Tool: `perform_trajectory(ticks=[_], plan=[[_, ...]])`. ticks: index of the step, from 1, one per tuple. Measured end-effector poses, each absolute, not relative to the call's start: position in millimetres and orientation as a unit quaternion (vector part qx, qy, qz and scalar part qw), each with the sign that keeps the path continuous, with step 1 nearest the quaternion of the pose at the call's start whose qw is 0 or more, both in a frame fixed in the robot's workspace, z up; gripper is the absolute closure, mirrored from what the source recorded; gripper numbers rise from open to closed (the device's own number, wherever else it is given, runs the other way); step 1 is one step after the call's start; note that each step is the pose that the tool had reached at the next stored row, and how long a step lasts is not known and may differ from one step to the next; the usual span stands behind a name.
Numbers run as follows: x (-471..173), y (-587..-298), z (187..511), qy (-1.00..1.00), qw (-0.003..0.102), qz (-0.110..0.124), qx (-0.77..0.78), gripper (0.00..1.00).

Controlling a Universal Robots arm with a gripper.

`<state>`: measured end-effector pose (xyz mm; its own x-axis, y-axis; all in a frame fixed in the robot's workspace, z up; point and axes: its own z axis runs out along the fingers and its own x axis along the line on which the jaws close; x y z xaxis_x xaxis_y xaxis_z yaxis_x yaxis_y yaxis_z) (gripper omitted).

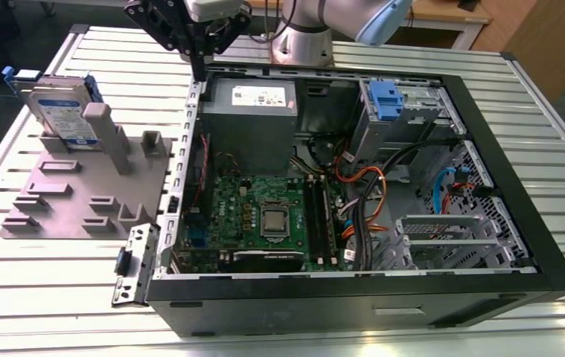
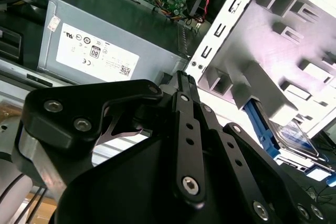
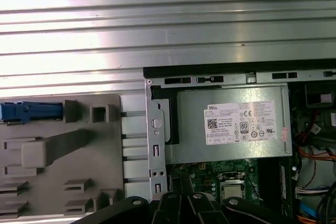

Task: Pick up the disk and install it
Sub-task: 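Reach for the disk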

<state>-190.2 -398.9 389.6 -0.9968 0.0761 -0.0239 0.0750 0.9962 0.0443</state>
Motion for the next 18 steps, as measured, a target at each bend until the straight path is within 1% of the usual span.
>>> perform_trajectory(ticks=[18], plan=[[-200.3,-398.9,388.5,0.999,0.013,0.022,0.038,0.89]])
